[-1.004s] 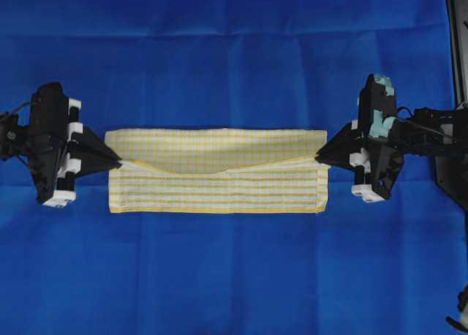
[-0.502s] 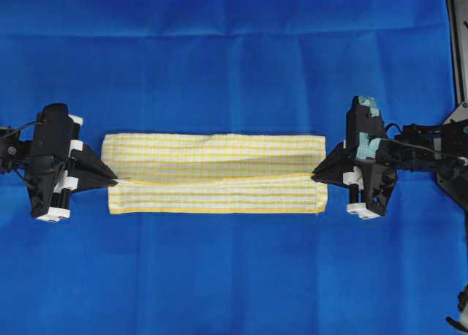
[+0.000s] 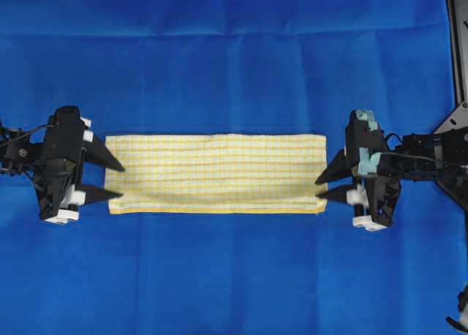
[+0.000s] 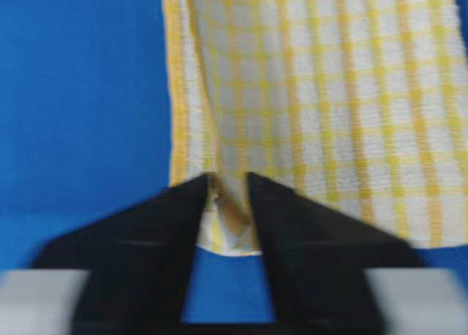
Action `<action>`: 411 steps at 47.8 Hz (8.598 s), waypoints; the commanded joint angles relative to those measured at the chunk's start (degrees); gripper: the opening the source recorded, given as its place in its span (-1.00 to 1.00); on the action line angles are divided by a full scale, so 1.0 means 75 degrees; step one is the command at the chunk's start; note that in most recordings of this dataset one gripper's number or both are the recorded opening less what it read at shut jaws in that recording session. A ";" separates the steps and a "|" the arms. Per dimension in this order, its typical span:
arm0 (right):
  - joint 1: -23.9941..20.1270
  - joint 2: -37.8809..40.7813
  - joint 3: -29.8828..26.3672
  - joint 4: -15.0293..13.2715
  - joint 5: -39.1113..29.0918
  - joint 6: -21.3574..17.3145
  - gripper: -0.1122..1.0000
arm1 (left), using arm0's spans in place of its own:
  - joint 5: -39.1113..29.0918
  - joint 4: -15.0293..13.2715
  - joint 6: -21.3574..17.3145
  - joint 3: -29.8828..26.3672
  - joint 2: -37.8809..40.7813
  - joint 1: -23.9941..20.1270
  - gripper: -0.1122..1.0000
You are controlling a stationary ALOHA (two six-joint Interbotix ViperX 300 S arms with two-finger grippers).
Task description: Fold the yellow towel.
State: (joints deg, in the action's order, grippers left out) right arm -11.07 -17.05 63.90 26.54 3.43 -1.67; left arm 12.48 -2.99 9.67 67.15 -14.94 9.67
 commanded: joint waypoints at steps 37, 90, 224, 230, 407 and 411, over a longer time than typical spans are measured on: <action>0.2625 0.0188 -0.0328 -0.0715 -0.0469 0.0340 0.60 | -0.1008 0.0047 -0.0961 -0.0457 -0.0012 -0.2203 0.38; 0.2648 0.1043 -0.0703 -0.0961 -0.1125 0.0375 -0.73 | -0.2953 0.0047 -0.1102 -0.1395 0.1020 -0.2238 -0.76; 0.6480 0.1383 -0.3914 -0.2309 -0.0961 0.0422 -0.73 | -0.1863 0.0047 -0.0609 -0.7055 0.3211 -0.0129 -0.76; 0.6492 0.1371 -0.3902 -0.2344 -0.0984 0.0422 -0.73 | -0.1887 0.0047 -0.0621 -0.7453 0.3527 -0.0082 -0.76; 0.4359 -0.0059 -0.2016 -0.2402 -0.0059 0.0293 0.44 | -0.0938 -0.0012 -0.0973 -0.2812 0.0340 -0.2332 0.69; 0.4359 -0.0070 -0.2004 -0.2379 -0.0023 0.0293 0.44 | -0.0867 -0.0012 -0.1008 -0.2824 0.0457 -0.2566 0.70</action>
State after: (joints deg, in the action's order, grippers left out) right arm 21.71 -16.44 49.39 8.44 2.29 0.62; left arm 5.10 -3.25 2.29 47.29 -11.51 -8.17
